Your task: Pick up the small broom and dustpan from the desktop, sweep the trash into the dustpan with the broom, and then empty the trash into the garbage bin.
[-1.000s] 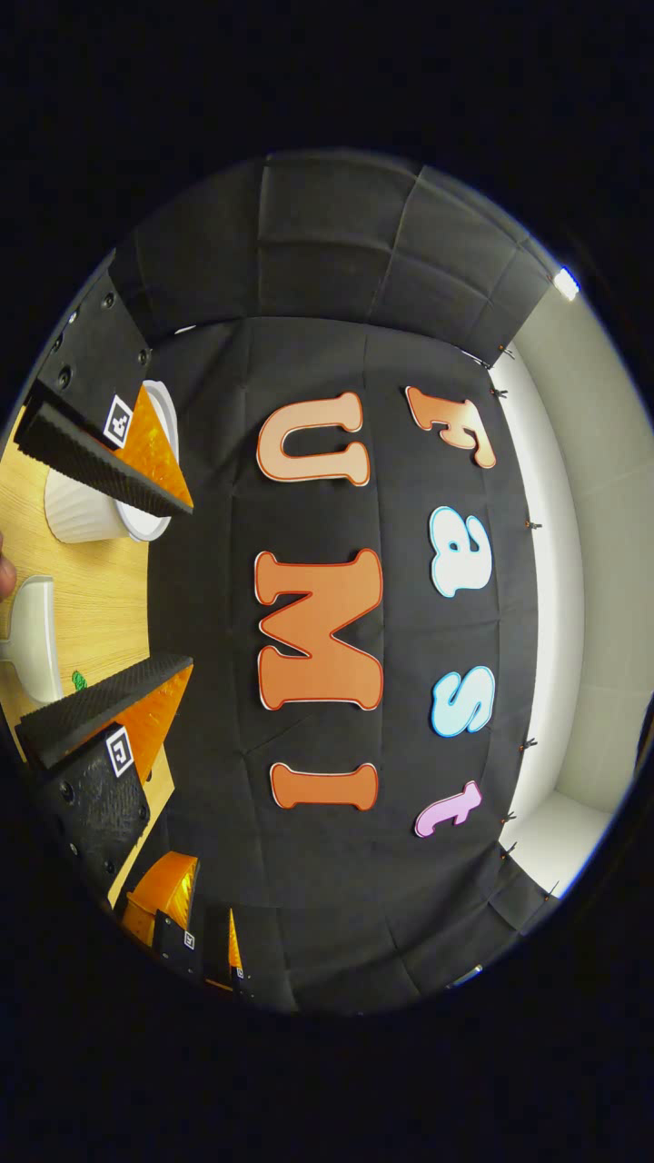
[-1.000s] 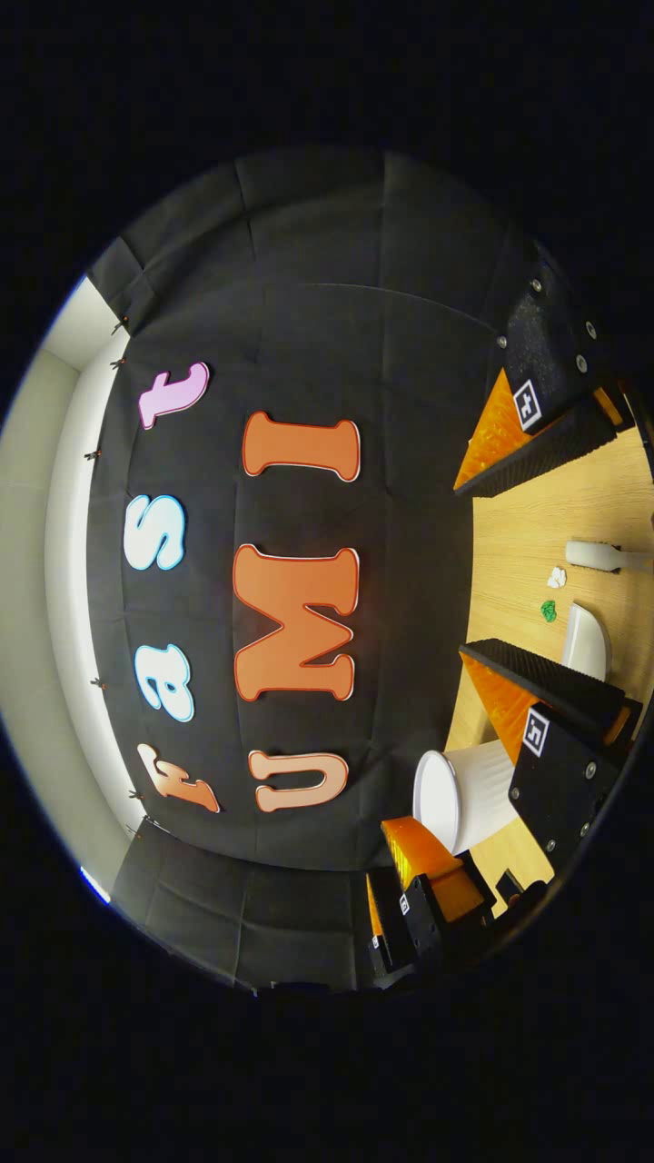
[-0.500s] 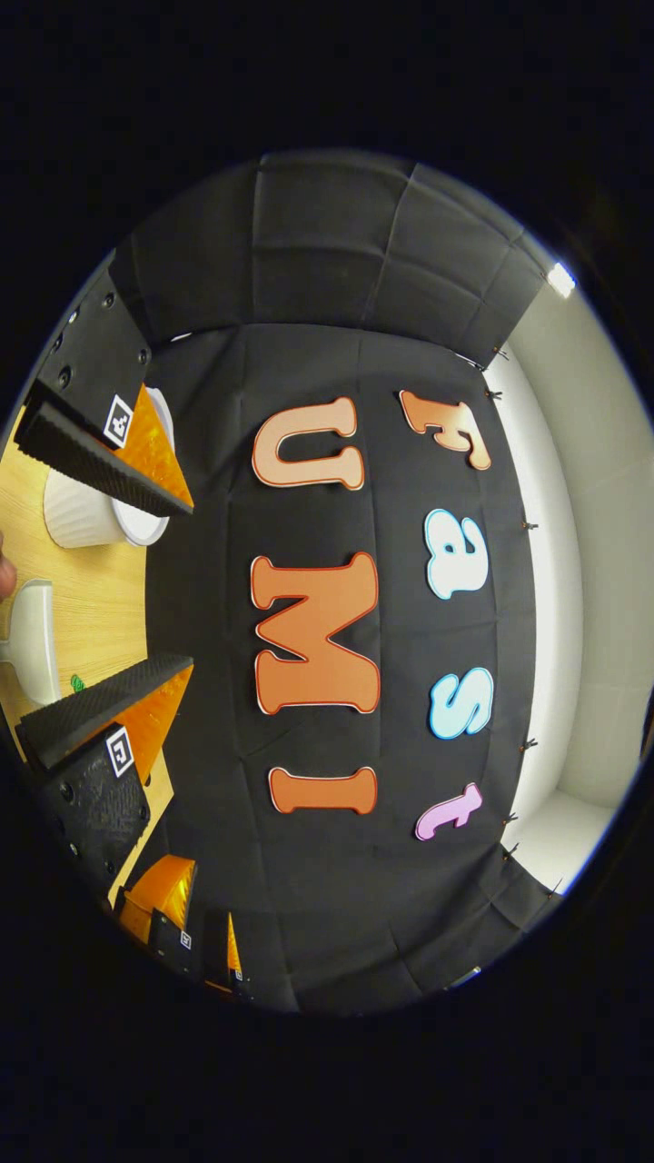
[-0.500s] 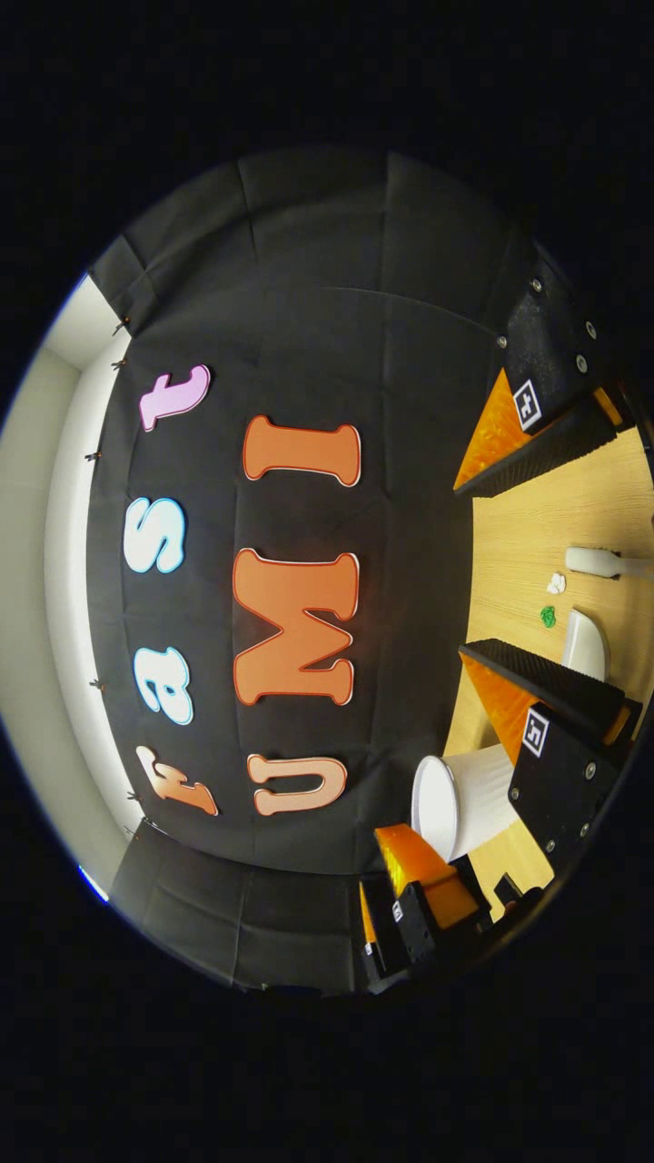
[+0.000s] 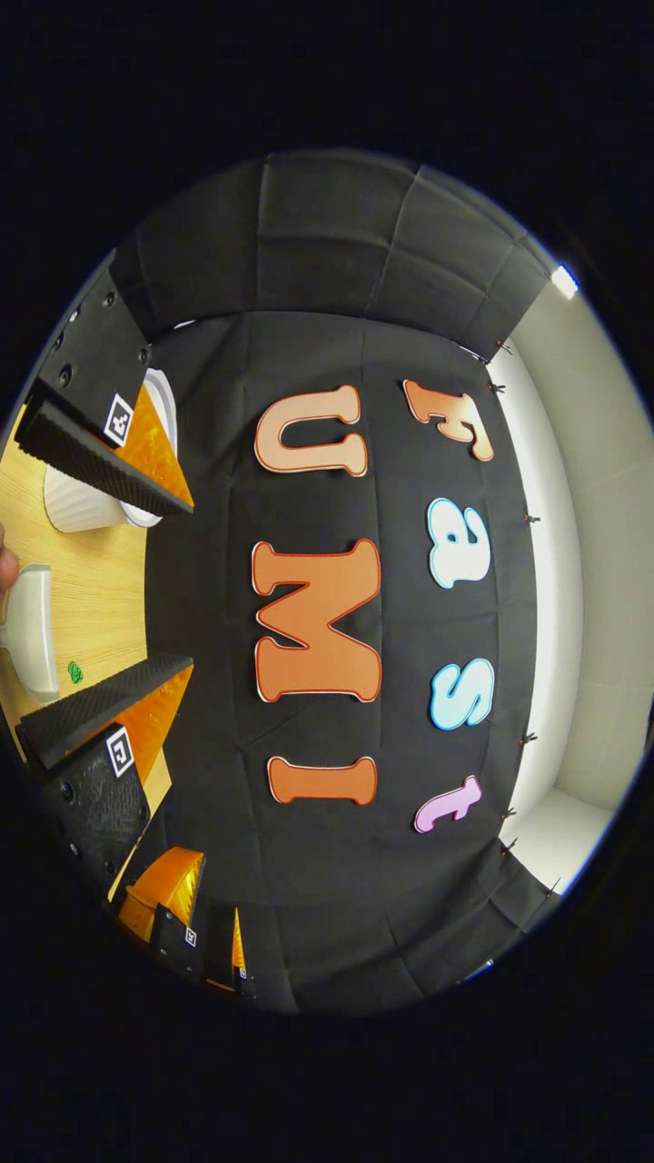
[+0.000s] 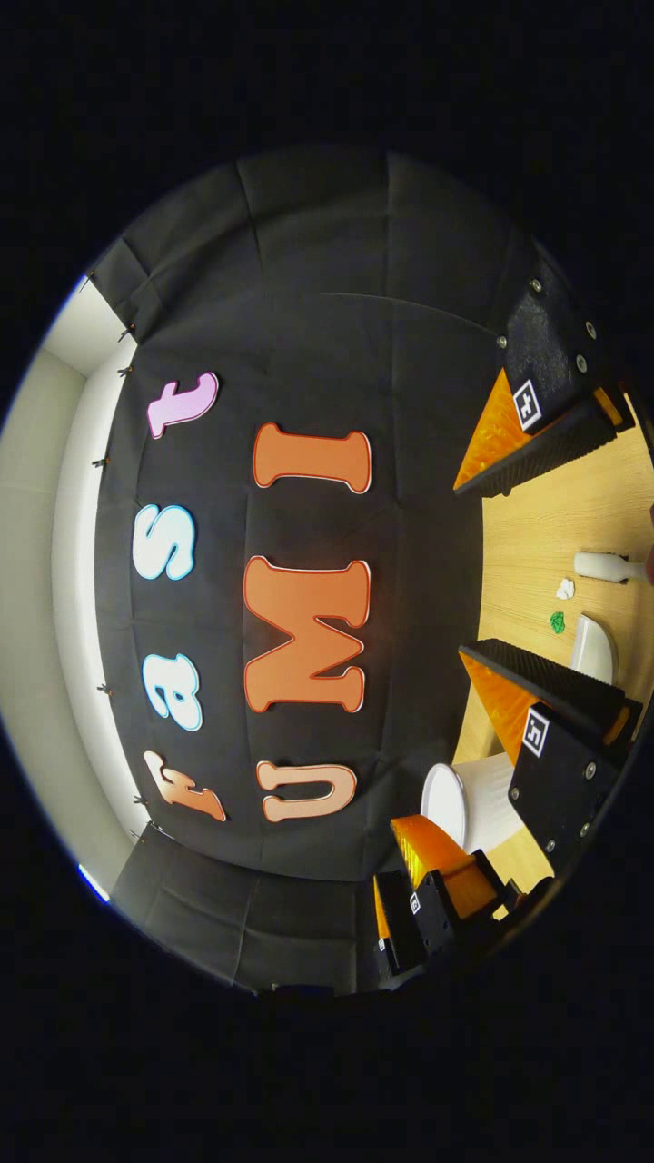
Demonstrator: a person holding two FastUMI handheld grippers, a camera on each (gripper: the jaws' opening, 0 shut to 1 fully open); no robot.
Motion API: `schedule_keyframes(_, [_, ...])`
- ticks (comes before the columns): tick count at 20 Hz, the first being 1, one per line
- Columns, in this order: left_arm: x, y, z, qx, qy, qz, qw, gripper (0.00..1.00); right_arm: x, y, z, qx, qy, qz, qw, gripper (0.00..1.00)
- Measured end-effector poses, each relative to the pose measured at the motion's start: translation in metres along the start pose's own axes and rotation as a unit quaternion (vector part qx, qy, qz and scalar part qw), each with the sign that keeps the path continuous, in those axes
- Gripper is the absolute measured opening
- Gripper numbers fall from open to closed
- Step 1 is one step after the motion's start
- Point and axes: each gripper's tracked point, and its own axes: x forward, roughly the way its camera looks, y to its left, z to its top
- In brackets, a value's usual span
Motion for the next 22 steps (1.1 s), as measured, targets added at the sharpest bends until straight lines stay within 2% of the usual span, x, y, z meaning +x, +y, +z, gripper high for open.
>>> schedule_keyframes(2, [0.001, 0.002, 0.001, 0.001, -0.003, 0.002, 1.0, 0.99, -0.002, -0.002, 0.002, -0.003, -0.004, -0.002, 1.0, 0.94])
schedule_keyframes(5, [-0.003, -0.001, 0.008, 0.003, -0.015, 0.002, 1.0, 0.95, -0.003, -0.003, 0.006, -0.006, -0.01, -0.004, 1.0, 0.94])
schedule_keyframes(8, [-0.003, -0.006, 0.008, 0.003, -0.013, 0.0, 1.0, 0.96, -0.005, -0.004, 0.005, -0.012, -0.009, -0.006, 1.0, 0.94])
schedule_keyframes(9, [-0.003, -0.005, 0.007, 0.003, -0.012, 0.001, 1.0, 0.99, -0.005, -0.004, 0.006, -0.014, -0.01, -0.006, 1.0, 0.94])
schedule_keyframes(11, [-0.003, -0.005, 0.007, 0.001, -0.011, 0.0, 1.0, 0.96, -0.006, -0.005, 0.007, -0.015, -0.01, -0.006, 1.0, 0.94])
schedule_keyframes(12, [-0.003, -0.008, 0.007, 0.001, -0.009, -0.003, 1.0, 0.99, -0.006, -0.005, 0.005, -0.016, -0.008, -0.007, 1.0, 0.94])
schedule_keyframes(14, [-0.003, -0.014, 0.002, 0.004, -0.001, -0.011, 1.0, 0.95, -0.005, -0.006, 0.002, -0.019, -0.003, -0.009, 1.0, 0.94])
schedule_keyframes(16, [-0.001, -0.018, -0.005, 0.006, 0.013, -0.018, 1.0, 0.99, -0.003, -0.006, -0.005, -0.02, 0.011, -0.009, 1.0, 0.94])
schedule_keyframes(17, [0.0, -0.02, -0.01, 0.006, 0.022, -0.02, 1.0, 0.95, -0.002, -0.006, -0.011, -0.021, 0.02, -0.01, 1.0, 0.95])
schedule_keyframes(19, [0.005, -0.025, -0.025, 0.008, 0.048, -0.028, 0.998, 0.95, 0.001, -0.004, -0.023, -0.022, 0.041, -0.007, 0.999, 0.95])
schedule_keyframes(22, [0.011, -0.038, -0.06, 0.009, 0.109, -0.047, 0.993, 0.96, 0.008, -0.007, -0.051, -0.022, 0.09, -0.014, 0.996, 0.95])
